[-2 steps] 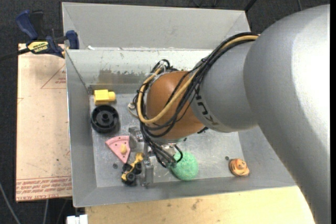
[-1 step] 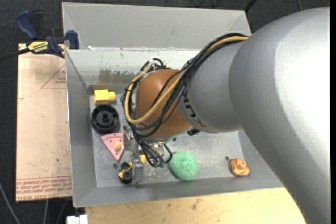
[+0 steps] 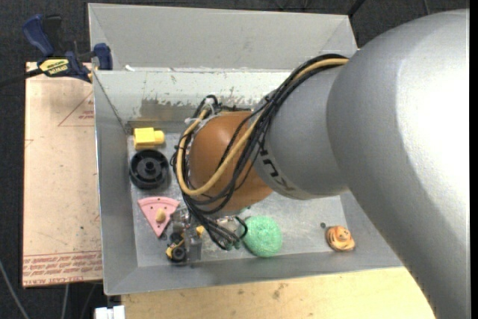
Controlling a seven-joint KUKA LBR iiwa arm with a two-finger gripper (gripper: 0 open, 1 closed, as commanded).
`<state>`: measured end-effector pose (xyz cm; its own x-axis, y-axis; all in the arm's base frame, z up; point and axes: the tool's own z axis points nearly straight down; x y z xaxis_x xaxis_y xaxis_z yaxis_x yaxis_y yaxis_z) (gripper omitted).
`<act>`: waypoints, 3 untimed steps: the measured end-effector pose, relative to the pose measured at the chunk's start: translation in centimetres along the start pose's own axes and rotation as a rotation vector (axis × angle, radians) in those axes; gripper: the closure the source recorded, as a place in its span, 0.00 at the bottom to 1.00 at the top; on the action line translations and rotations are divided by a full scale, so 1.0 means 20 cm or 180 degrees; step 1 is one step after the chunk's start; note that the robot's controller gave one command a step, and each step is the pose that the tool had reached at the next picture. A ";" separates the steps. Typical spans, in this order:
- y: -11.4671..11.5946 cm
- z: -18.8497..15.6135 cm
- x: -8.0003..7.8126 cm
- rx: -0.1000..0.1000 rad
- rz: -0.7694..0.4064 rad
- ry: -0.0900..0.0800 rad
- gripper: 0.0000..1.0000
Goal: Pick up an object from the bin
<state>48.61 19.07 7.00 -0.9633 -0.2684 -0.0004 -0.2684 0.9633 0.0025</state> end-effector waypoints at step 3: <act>-0.19 -0.34 -0.11 0.0004 -0.0022 -0.0053 1.00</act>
Offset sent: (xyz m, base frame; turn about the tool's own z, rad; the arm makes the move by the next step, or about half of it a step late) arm 0.0529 -0.0122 0.1230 -0.0260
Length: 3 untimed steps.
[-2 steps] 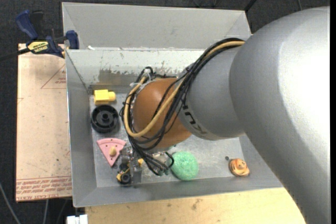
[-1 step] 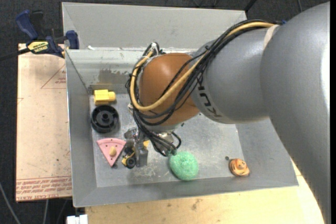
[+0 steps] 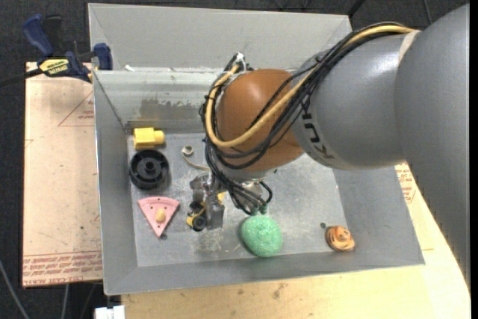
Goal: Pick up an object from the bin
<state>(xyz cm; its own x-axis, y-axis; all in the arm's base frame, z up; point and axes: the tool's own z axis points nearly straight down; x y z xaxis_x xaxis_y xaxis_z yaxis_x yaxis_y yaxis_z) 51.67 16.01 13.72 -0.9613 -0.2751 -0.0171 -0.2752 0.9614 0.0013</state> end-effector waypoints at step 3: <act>0.07 -0.45 0.04 0.0003 0.0037 0.0035 1.00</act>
Offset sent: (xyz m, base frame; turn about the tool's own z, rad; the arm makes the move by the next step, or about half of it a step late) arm -0.0109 -0.0123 0.2067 0.0003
